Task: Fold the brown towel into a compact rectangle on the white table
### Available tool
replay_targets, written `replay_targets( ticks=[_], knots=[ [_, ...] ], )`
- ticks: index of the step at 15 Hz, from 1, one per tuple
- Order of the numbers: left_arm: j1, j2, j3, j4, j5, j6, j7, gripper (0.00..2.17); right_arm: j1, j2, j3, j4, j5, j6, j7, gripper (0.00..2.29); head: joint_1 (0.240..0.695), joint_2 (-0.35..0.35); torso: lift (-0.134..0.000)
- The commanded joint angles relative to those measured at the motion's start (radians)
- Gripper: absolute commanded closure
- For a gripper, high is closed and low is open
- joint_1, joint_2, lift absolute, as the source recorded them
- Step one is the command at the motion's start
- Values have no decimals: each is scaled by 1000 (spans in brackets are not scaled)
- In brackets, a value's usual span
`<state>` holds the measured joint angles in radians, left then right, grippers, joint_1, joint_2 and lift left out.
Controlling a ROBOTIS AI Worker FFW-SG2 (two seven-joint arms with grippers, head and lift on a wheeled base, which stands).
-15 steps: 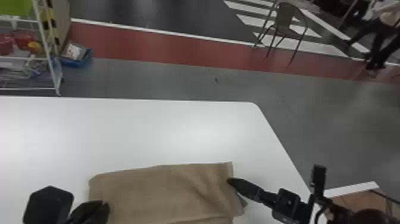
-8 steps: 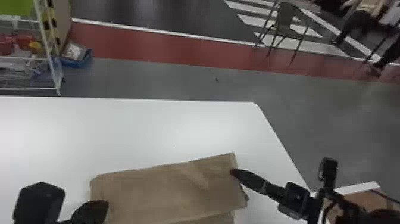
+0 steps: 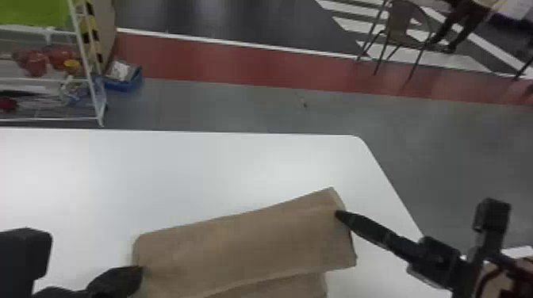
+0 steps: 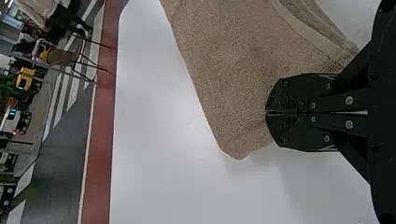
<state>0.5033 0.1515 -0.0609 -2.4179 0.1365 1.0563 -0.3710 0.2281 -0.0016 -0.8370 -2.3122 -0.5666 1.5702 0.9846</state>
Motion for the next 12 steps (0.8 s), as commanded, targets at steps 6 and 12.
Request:
replay_targets(
  ticks=[6,12],
  knots=[
    [-20,-17,107,-3,101,38,-22,1683,-23,-3,99,234,179,2,3,1322,695,-253,-122],
    [-20,-21,102,-4,86,84,0,1683,-65,-44,145,393,246,-52,13,1322,695,-237,-122]
  ],
)
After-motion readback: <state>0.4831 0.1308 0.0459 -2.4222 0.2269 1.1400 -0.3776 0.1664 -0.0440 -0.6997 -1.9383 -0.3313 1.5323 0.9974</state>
